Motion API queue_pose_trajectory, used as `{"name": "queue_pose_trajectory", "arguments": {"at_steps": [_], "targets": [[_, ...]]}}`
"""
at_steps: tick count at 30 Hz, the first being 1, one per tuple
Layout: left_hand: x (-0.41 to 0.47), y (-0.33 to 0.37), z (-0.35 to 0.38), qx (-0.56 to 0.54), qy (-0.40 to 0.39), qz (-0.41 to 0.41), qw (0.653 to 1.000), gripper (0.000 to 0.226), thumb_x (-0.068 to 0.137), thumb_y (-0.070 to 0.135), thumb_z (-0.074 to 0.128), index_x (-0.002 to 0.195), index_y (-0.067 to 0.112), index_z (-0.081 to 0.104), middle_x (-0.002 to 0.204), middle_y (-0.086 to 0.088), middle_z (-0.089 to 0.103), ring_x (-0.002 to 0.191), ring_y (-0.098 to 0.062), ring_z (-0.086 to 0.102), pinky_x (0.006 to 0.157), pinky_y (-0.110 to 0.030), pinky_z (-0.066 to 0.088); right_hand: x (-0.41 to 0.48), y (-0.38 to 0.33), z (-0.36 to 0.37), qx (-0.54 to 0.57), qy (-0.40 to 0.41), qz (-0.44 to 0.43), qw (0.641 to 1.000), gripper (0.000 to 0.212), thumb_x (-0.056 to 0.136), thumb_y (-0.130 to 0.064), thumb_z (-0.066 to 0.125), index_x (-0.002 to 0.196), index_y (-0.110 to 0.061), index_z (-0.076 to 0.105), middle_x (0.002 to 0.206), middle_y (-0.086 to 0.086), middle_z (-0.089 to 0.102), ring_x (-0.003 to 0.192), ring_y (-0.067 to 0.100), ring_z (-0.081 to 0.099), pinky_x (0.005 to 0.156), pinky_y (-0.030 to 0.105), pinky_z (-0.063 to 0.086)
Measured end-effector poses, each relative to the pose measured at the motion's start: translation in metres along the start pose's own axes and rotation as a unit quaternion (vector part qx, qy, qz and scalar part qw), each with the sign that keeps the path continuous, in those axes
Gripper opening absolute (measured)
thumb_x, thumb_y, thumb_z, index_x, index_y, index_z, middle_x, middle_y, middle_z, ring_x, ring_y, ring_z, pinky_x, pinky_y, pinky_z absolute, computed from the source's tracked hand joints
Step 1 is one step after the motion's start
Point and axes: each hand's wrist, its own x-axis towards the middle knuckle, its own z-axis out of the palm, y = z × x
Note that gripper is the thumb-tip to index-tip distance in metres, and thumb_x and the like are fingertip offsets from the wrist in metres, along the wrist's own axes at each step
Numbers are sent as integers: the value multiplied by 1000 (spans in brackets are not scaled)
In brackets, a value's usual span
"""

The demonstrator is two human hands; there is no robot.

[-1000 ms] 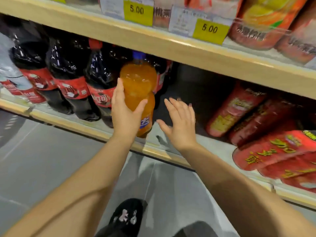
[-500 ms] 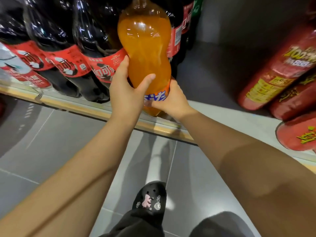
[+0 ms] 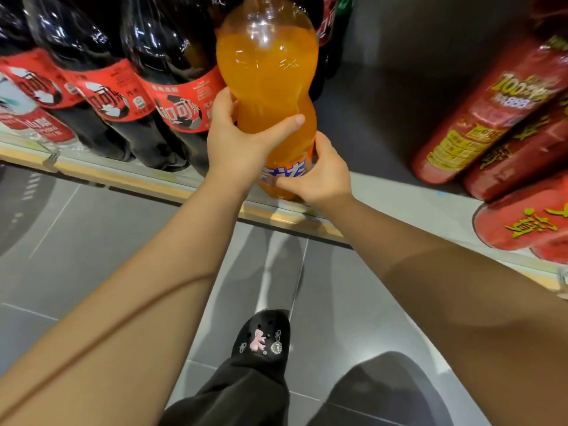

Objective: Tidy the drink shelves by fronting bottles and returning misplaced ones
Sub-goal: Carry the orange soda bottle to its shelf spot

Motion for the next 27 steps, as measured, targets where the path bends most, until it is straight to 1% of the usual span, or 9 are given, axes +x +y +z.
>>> {"name": "queue_pose_trajectory", "arguments": {"at_steps": [3,5,8,10,15,18,21,24,27], "targets": [[-8,1,4,-62,18,-33,997,87,54,46,87,129,30,47,125,9,60,112,-9,59,92,-38,54,-6,3,-20,-34,0,-27,999,87,59,-59,81,131,-30,42,120,-12,57,104,9,55,85,25,49],[-16,3,7,-115,23,-68,991,84,50,45,88,123,35,47,122,9,62,109,-10,62,89,-41,56,-10,5,-35,-69,-8,-47,996,88,59,-61,80,132,-30,41,123,-12,55,105,6,52,84,23,46],[-28,7,10,-155,28,-98,983,82,47,43,88,118,38,47,120,9,63,107,-11,63,88,-45,56,-18,4,-55,-106,-17,-64,992,94,59,-58,82,137,-28,38,133,-5,49,117,11,46,93,30,46],[-34,13,10,-156,22,-96,983,75,54,39,89,116,40,46,119,11,62,107,-10,61,89,-45,56,-27,1,-64,-96,-12,-62,993,96,58,-54,84,137,-26,36,136,-2,44,121,14,44,98,37,46],[-58,35,16,-177,-28,-97,979,64,67,32,86,116,37,45,116,11,62,103,-8,62,85,-42,58,-65,-2,-95,-40,-23,-28,999,96,60,-50,85,136,-31,29,133,-6,45,116,15,51,94,39,51],[-86,43,40,-170,-73,-124,975,65,68,33,85,121,33,45,111,14,62,100,-7,63,84,-40,57,-102,12,-119,-41,17,12,999,98,53,-55,86,133,-32,34,128,-8,50,112,13,54,91,39,53],[-117,47,72,-138,-125,-121,975,72,50,45,86,111,40,48,114,13,63,104,-8,62,90,-43,55,-148,38,-138,-31,86,51,995,97,49,-52,89,130,-31,38,123,-9,55,107,13,57,88,38,54],[-148,52,112,-113,-207,-118,964,78,38,51,86,106,43,48,121,9,63,112,-14,61,91,-46,54,-197,69,-159,-20,164,78,983,95,48,-51,89,128,-32,40,118,-12,57,103,11,59,84,34,54],[-184,57,152,-103,-290,-116,944,74,43,47,88,105,43,47,121,8,63,111,-16,62,91,-48,54,-245,94,-185,-21,214,117,970,96,50,-50,89,130,-33,38,122,-10,56,105,14,58,85,38,54]]}}
